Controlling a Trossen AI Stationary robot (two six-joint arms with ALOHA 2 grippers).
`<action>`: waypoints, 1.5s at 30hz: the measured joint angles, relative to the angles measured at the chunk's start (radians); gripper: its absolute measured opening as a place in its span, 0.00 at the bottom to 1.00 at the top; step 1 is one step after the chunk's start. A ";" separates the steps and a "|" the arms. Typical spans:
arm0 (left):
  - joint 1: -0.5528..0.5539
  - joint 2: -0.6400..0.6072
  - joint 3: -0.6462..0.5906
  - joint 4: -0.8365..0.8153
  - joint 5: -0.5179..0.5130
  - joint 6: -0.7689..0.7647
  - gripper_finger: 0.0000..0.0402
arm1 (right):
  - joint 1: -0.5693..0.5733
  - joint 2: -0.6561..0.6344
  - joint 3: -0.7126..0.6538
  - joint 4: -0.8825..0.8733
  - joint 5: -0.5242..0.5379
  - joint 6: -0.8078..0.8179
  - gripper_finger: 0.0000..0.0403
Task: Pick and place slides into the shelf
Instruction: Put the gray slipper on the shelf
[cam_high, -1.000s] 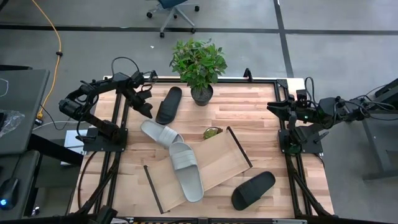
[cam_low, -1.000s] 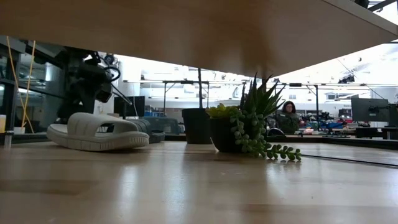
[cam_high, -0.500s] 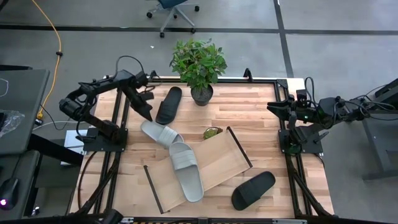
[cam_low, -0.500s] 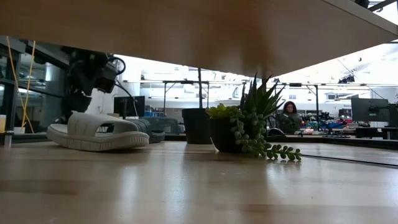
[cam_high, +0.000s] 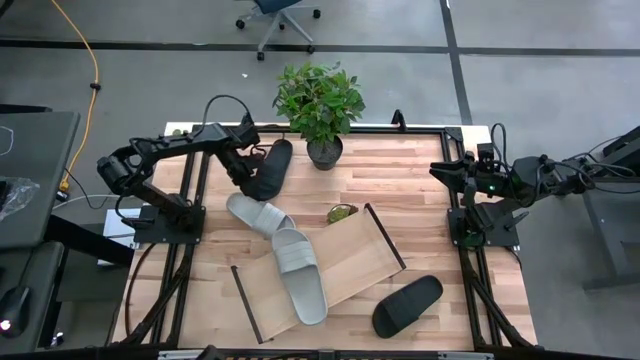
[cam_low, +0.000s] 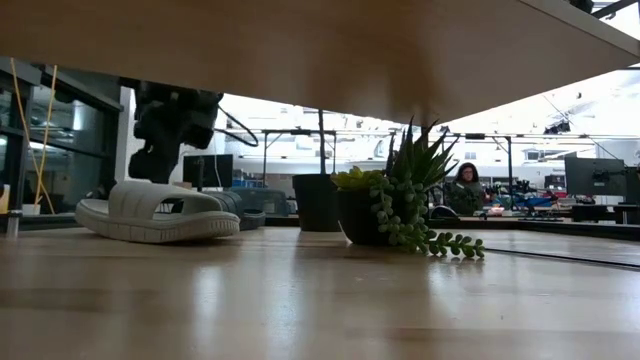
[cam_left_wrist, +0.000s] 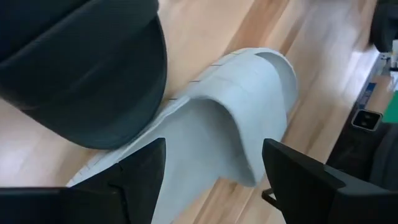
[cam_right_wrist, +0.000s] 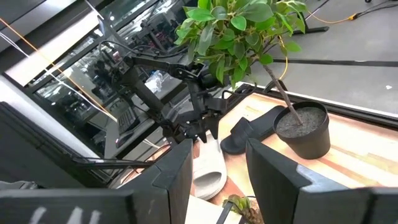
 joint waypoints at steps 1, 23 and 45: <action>0.000 0.000 0.000 -0.002 -0.009 -0.004 0.64 | 0.000 0.000 0.000 0.000 0.000 0.000 0.35; 0.001 0.006 -0.145 0.061 0.084 -0.083 0.63 | 0.000 0.000 0.000 -0.007 -0.001 -0.001 0.35; -0.127 0.007 -0.144 0.264 0.117 -0.241 0.63 | 0.000 0.000 0.000 -0.007 0.020 -0.010 0.35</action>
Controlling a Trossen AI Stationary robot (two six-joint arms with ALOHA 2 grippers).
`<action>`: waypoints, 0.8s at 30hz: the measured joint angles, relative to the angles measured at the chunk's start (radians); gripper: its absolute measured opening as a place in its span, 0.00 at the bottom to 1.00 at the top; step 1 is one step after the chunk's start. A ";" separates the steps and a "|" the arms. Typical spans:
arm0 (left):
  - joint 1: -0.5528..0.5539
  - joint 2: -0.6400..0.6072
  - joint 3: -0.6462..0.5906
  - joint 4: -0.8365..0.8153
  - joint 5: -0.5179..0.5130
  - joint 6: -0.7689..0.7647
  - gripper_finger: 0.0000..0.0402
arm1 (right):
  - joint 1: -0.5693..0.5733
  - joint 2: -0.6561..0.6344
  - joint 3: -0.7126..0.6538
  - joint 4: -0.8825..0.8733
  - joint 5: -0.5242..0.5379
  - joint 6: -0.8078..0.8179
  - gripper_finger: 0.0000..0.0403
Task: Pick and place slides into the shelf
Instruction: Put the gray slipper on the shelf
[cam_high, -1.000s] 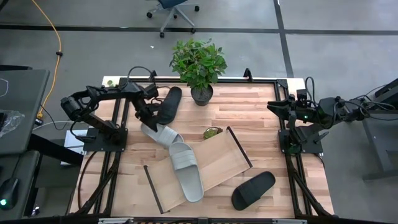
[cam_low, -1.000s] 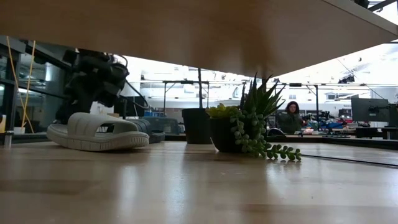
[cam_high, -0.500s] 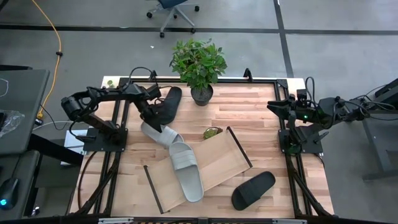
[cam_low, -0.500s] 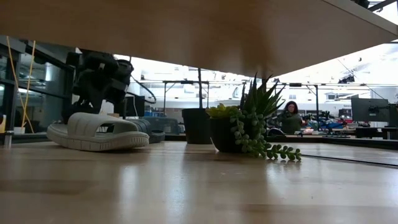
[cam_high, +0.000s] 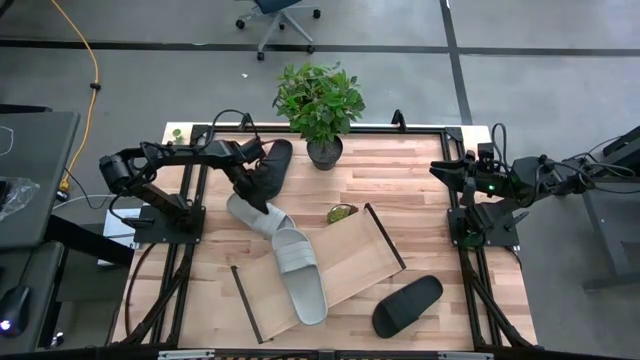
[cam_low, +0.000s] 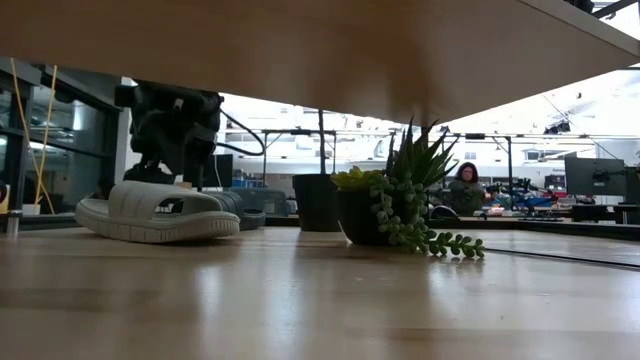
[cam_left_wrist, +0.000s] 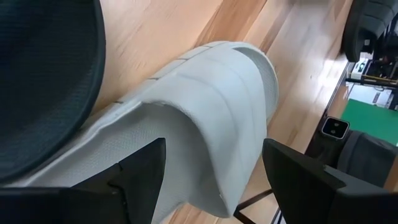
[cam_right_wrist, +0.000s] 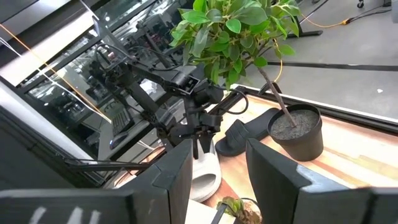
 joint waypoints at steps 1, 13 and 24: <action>0.000 0.000 0.000 0.001 0.000 0.000 0.63 | 0.000 0.000 0.000 0.000 0.000 0.000 0.35; -0.017 0.007 0.000 0.021 0.000 -0.024 0.63 | 0.000 0.000 0.000 0.000 0.001 -0.010 0.35; -0.014 0.054 0.000 0.038 0.022 -0.022 0.63 | 0.000 0.000 0.000 0.000 0.006 -0.017 0.35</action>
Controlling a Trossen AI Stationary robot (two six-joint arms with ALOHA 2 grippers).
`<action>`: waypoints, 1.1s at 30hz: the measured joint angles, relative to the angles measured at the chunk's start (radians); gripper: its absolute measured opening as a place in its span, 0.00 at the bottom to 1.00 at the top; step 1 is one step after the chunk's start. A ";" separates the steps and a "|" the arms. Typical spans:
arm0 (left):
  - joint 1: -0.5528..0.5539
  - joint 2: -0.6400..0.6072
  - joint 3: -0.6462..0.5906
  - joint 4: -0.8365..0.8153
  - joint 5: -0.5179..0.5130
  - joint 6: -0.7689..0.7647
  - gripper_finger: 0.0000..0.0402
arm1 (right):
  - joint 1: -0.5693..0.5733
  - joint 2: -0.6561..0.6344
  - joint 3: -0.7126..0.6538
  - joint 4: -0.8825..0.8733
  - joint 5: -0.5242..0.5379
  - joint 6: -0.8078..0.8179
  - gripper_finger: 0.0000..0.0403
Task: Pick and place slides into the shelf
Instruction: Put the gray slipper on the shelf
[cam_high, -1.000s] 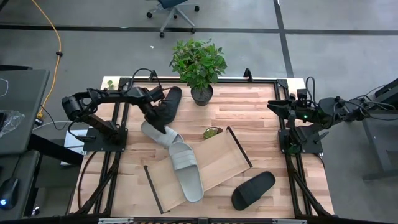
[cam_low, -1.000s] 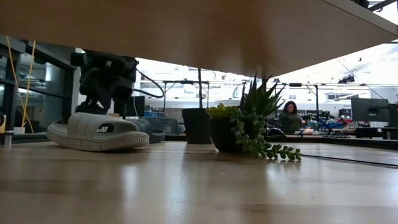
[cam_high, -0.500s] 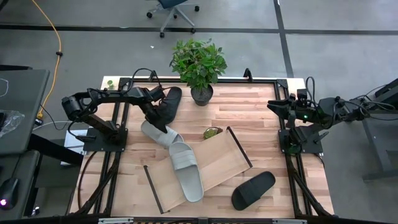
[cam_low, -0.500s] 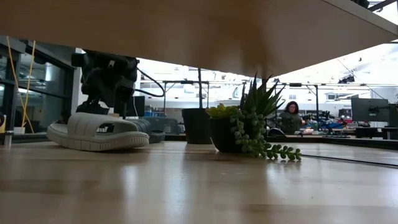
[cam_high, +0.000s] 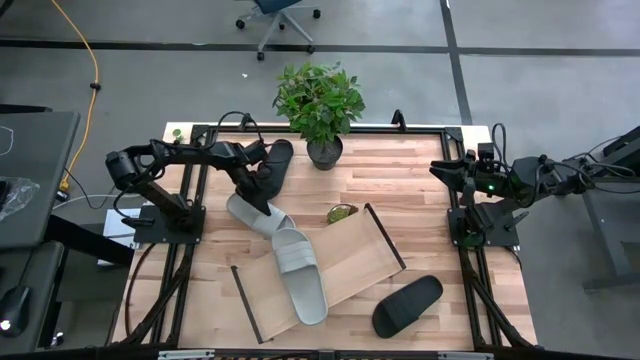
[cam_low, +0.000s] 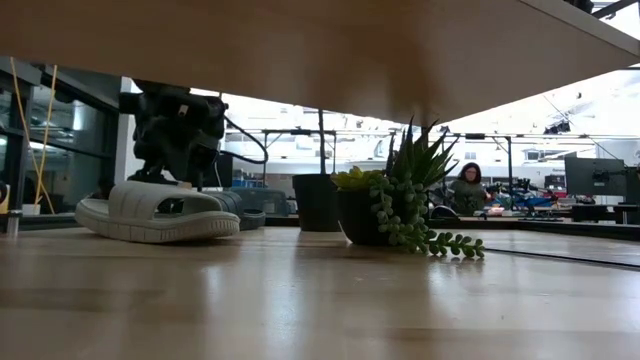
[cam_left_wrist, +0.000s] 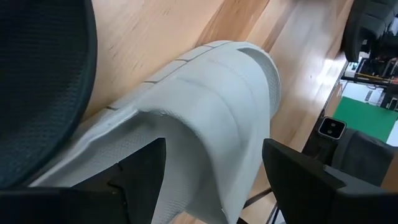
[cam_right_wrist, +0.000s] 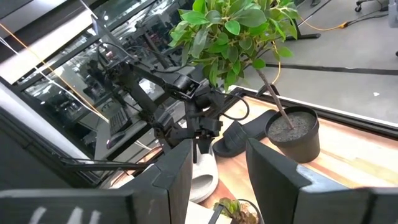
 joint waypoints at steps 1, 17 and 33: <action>0.000 0.000 0.000 0.001 0.000 0.000 0.63 | 0.000 0.000 0.000 0.000 0.000 0.000 0.35; 0.000 0.000 0.000 0.019 0.004 -0.003 0.23 | 0.000 0.000 0.000 -0.017 0.007 0.000 0.35; 0.000 0.000 0.000 0.016 -0.015 0.000 0.02 | 0.000 0.000 0.000 -0.017 0.008 0.000 0.35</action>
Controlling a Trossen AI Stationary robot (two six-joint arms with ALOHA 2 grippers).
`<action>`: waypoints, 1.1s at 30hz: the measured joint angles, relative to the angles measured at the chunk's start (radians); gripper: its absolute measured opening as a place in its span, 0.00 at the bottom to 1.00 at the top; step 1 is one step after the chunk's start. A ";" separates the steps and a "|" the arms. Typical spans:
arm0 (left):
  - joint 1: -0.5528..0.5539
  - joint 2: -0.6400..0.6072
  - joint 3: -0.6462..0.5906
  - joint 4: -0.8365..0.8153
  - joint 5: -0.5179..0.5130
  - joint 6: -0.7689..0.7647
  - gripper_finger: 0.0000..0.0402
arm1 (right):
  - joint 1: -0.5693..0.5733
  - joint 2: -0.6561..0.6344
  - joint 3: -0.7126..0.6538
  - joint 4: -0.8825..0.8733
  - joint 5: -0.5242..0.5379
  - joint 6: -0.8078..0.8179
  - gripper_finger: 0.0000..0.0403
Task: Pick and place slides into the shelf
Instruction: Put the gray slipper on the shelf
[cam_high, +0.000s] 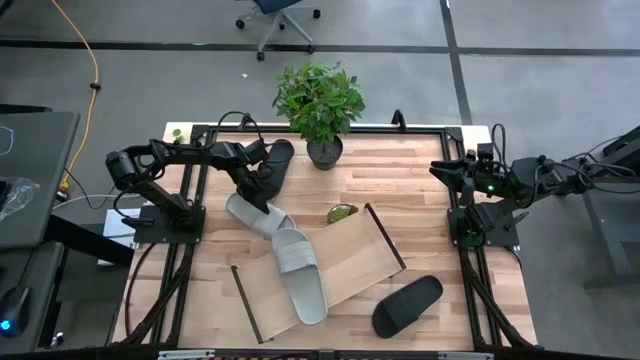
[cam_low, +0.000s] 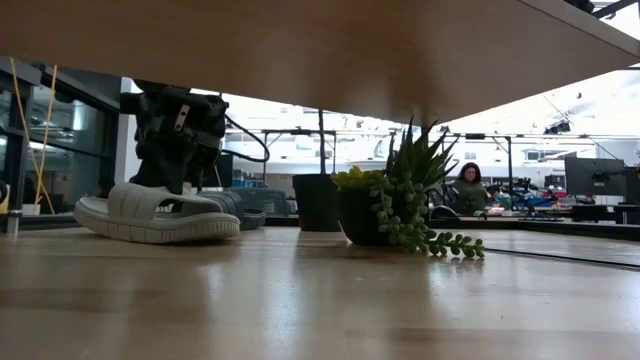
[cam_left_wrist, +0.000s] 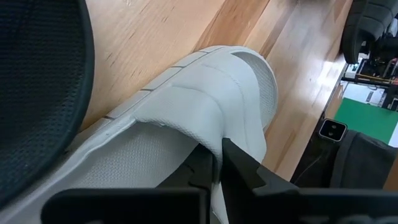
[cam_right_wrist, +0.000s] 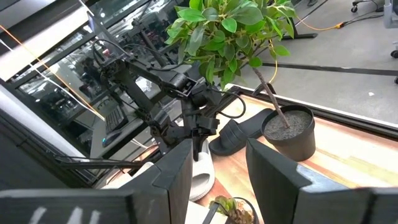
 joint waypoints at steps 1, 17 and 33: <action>0.000 0.000 0.000 0.000 0.002 0.000 0.02 | 0.000 0.000 0.000 0.000 0.000 0.001 0.35; 0.001 -0.041 0.000 -0.035 0.063 0.007 0.01 | 0.000 0.000 0.000 -0.009 0.000 0.000 0.35; 0.001 -0.268 0.070 -0.169 0.033 0.000 0.01 | 0.000 0.000 0.000 -0.028 0.000 0.001 0.35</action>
